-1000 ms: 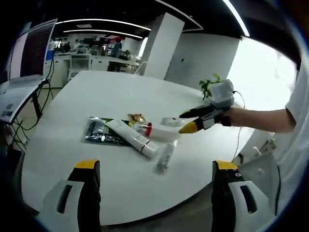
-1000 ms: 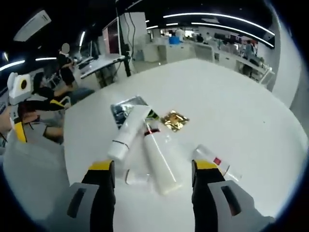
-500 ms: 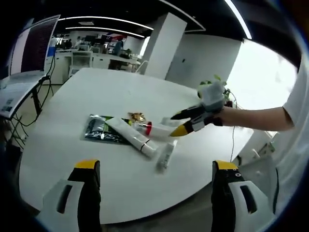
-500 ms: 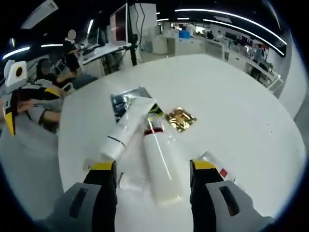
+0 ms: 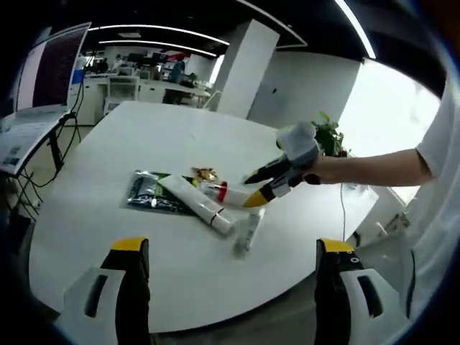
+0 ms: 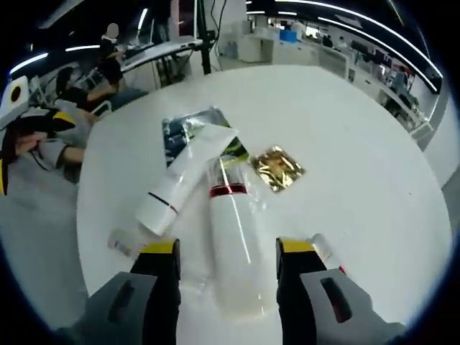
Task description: Arrange the skincare products in the storage area until every visible bottle or jar stands upright without overlapping.
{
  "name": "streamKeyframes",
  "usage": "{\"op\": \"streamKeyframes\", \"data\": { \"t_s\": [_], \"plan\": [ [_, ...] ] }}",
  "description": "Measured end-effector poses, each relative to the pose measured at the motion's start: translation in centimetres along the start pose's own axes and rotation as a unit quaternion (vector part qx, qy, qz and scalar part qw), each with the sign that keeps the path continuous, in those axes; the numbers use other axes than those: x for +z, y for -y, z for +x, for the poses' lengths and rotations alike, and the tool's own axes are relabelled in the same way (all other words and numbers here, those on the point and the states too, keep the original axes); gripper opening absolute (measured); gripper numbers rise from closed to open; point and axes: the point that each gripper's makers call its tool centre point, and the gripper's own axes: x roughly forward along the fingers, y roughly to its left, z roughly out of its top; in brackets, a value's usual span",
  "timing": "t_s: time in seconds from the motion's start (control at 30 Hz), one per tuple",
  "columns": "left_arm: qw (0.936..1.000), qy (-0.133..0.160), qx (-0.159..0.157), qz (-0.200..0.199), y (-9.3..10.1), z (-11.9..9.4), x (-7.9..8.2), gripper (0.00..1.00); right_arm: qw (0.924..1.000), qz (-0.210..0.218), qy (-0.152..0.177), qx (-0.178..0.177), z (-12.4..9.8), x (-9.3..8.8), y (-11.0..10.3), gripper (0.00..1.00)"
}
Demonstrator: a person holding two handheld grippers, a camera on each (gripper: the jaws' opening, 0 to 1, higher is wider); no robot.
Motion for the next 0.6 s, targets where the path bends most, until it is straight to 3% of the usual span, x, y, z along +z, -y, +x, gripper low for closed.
{"op": "streamKeyframes", "data": {
  "t_s": [0.33,0.6],
  "plan": [
    [1.0000,-0.004,-0.002,-0.001,0.1,0.1,-0.1,0.89,0.9968,-0.046,-0.063,0.017,1.1,-0.7,-0.5,0.46],
    [1.0000,-0.006,-0.004,-0.001,0.2,0.1,-0.2,0.89,0.9955,-0.052,-0.076,0.021,1.8,-0.4,-0.1,0.44]
  ]
}}
